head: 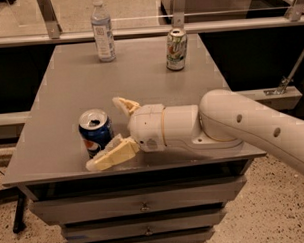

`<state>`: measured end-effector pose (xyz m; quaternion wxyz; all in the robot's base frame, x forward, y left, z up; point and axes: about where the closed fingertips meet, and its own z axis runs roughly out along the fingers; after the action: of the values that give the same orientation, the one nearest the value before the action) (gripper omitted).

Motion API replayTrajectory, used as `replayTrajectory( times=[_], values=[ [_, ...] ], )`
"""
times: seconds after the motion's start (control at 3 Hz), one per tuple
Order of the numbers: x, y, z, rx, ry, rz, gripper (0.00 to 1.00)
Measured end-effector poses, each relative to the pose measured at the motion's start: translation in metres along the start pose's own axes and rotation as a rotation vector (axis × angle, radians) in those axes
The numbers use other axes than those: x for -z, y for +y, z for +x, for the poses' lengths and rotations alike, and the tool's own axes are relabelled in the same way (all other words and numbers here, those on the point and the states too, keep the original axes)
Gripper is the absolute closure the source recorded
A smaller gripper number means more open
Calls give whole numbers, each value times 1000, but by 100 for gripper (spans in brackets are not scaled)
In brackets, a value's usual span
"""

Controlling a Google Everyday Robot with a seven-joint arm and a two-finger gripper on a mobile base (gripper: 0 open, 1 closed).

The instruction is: Knock pepsi can over

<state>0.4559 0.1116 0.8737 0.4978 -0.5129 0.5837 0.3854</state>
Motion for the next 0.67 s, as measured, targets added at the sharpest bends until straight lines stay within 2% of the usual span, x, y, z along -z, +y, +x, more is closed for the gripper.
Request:
replayTrajectory(
  times=[0.67],
  values=[
    [-16, -30, 1, -44, -9, 25, 0]
  ],
)
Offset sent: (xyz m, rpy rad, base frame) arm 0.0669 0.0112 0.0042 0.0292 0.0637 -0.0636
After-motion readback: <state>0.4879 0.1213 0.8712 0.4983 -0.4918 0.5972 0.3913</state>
